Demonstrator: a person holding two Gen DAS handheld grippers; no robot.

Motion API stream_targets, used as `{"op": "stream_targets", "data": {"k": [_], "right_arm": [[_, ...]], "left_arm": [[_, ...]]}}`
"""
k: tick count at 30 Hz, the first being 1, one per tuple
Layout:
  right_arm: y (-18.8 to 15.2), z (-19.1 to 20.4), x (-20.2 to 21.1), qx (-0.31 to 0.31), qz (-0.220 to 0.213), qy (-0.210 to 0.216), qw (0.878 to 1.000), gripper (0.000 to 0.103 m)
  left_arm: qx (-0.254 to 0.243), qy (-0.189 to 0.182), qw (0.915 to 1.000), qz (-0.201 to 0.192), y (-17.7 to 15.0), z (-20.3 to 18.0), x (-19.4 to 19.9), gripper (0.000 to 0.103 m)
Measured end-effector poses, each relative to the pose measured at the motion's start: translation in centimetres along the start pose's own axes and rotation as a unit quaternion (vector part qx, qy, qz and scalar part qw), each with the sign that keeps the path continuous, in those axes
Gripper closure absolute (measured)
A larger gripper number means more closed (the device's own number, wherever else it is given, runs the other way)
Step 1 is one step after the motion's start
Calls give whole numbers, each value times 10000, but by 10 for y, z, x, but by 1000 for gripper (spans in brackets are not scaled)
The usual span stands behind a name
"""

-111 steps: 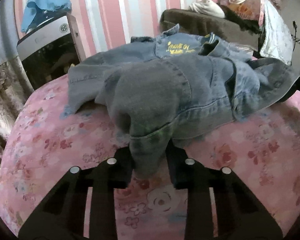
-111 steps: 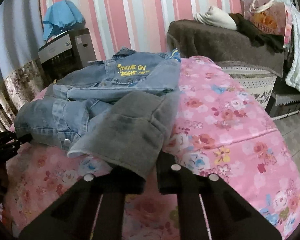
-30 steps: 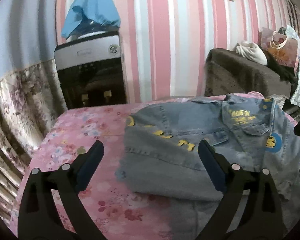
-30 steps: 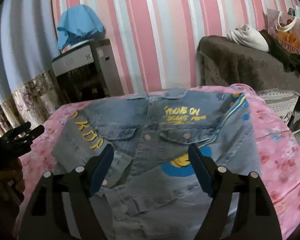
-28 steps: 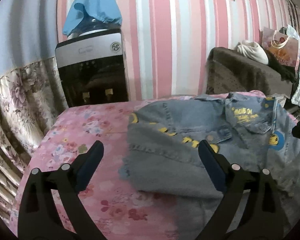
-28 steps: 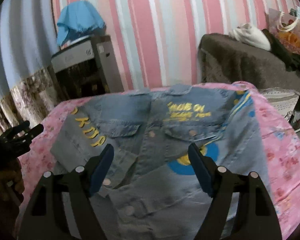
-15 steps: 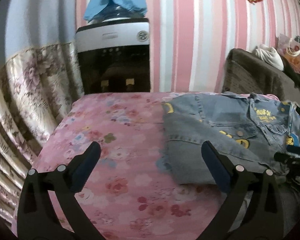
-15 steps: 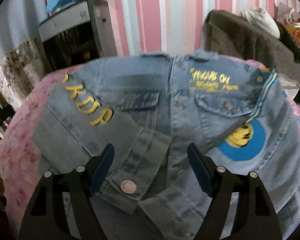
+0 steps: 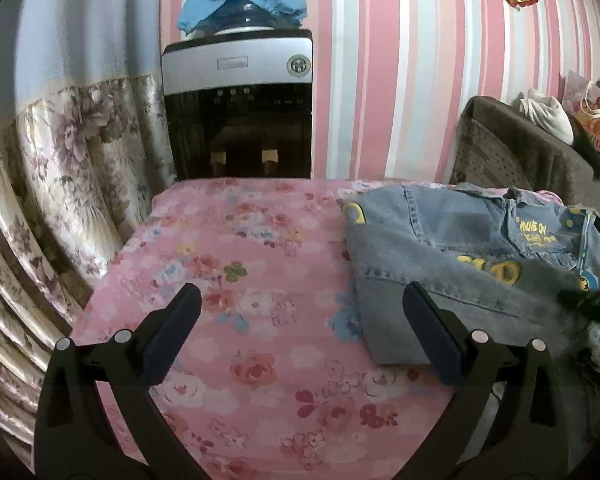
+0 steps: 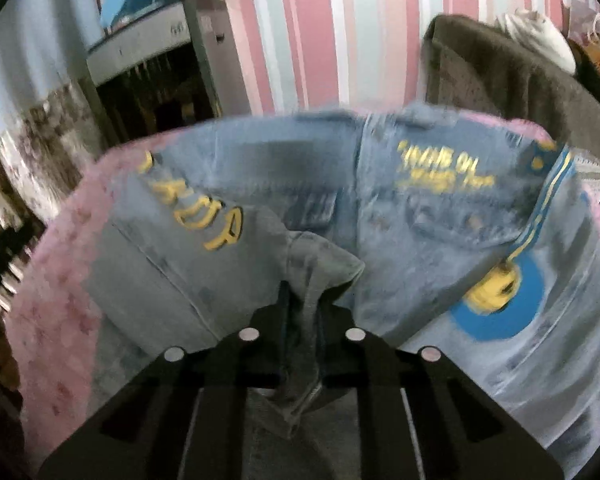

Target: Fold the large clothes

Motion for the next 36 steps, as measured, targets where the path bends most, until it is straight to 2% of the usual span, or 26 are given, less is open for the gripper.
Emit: {"op": "stream_targets", "data": {"k": [4,6,10,12,17,22,25,26,28,30,31,33,36], "right_arm": [[35,-33,25,91,-217,-87,9997,92],[55,-57,31,331,-319,-349,9983,92],[80,-112,11,498,-259,-641,9964,92],[83,-135,-7,467,-142,-691,9964,92],[77,-173,-54,259,47,-496,9984,92],[69,-203,-83,1,345,-315,9989,92],[62,-211,-93,-17,487,-260,9985,80],[59,-211,-95,-16,538,-227,9983,73],[57,-213,-94,-83,508,-124,9986,68],[57,-216,-90,-95,439,-119,9989,59],[59,-217,-86,-79,372,-188,9991,56],[60,-223,-77,-63,207,-215,9995,54],[59,-229,-54,-152,-71,-228,9996,54]], "left_arm": [[-46,39,10000,-76,14,-9,1,3],[-81,17,9999,-88,20,-18,-2,3],[-174,-82,9998,4,30,-45,-19,3],[-188,-128,9997,61,35,-64,-31,3],[-261,-239,9990,263,49,-122,-68,3],[-645,-3,9967,497,40,-170,-109,3],[-713,247,9938,822,25,-176,-139,3],[-773,397,9919,923,20,-174,-148,3],[-866,701,9878,1092,9,-165,-163,3],[-742,781,9864,1242,2,-154,-172,3],[-699,883,9864,1195,4,-150,-171,3],[-835,1169,9844,1018,9,-143,-169,4],[-750,994,9866,1053,10,-140,-169,7]]}}
Point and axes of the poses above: each gripper's, at about its wrist camera, not at the fingertips, and x roughly against the way its jaws point, z to its left, y to its top, the point moved 5 cm from there along -x, roughly the way its jaws point, and after that the axes turned 7 degrees about x, right-handed, at the moved point
